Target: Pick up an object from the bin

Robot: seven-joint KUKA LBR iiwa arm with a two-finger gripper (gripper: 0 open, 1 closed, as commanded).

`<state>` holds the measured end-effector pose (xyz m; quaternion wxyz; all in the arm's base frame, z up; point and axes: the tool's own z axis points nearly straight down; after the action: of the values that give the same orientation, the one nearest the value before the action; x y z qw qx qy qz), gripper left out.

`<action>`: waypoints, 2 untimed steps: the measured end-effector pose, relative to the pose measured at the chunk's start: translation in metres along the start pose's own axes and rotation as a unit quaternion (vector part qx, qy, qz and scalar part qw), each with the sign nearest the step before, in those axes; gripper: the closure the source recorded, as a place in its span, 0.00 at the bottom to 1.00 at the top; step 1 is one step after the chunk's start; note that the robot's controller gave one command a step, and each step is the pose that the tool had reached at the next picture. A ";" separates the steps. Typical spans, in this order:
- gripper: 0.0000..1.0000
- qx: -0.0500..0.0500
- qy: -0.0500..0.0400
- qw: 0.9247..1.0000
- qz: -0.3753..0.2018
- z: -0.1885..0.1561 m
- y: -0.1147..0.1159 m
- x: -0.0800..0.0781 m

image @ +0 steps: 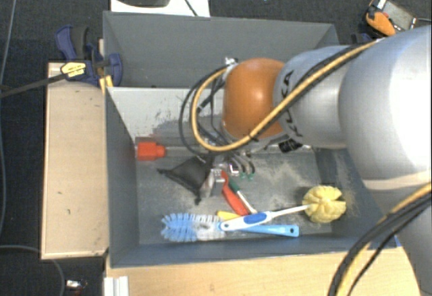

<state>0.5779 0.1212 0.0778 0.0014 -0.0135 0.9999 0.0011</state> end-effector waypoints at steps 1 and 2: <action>1.00 -0.001 -0.008 1.000 0.006 0.006 -0.032 0.025; 1.00 -0.001 -0.008 1.000 0.007 0.006 -0.032 0.025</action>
Offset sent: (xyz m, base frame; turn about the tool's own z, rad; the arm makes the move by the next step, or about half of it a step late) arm 0.0000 0.0000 0.0000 0.0000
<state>0.5538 0.0886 0.0719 0.0096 -0.0062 0.9999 0.0018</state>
